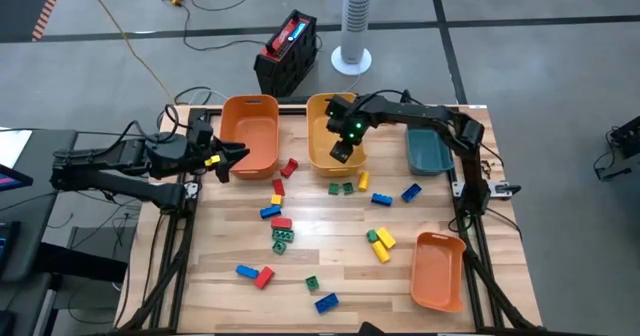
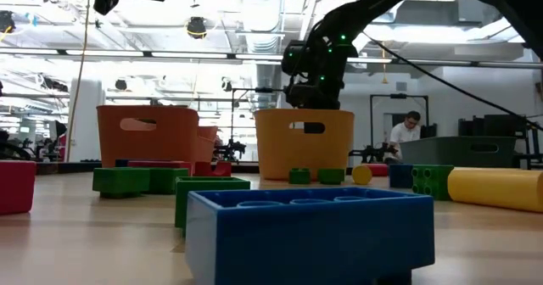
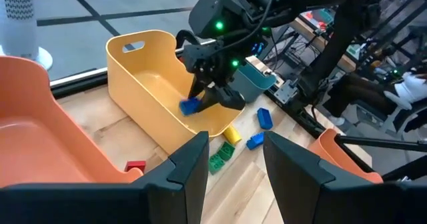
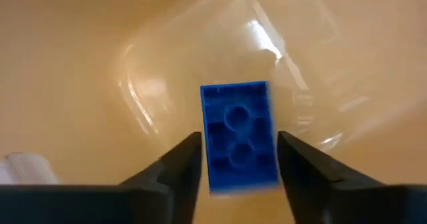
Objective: Sort blocks
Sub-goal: Put the blue game piece into the yellow bin
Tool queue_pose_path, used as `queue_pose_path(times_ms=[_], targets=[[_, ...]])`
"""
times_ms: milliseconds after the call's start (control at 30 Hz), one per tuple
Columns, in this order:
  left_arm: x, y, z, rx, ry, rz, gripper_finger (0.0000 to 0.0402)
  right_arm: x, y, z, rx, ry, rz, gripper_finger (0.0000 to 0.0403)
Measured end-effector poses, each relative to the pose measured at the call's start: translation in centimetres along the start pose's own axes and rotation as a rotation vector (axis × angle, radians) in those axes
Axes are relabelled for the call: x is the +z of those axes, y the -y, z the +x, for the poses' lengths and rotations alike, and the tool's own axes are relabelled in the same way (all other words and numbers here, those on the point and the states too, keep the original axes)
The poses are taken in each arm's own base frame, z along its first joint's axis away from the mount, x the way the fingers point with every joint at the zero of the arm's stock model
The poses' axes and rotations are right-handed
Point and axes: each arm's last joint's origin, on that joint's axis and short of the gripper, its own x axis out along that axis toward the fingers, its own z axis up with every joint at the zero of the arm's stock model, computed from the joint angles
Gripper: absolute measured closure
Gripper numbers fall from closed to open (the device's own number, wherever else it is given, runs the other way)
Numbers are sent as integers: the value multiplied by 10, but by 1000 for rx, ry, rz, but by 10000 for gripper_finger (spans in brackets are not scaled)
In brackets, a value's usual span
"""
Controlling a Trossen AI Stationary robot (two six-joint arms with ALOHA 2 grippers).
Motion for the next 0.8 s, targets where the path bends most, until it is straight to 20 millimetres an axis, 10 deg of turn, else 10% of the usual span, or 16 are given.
queue_pose_path(times_ms=[133,400,800], targets=[[0,0,0,0,-1,0,262,1,2,-14,-3,2,-27,145],[-1,1,0,-30,-24,-4,262,-40,-42,-114,-15,111,-210,139],[-1,1,0,-28,-22,11,262,-166,-88,-99,2,250,-142,138]])
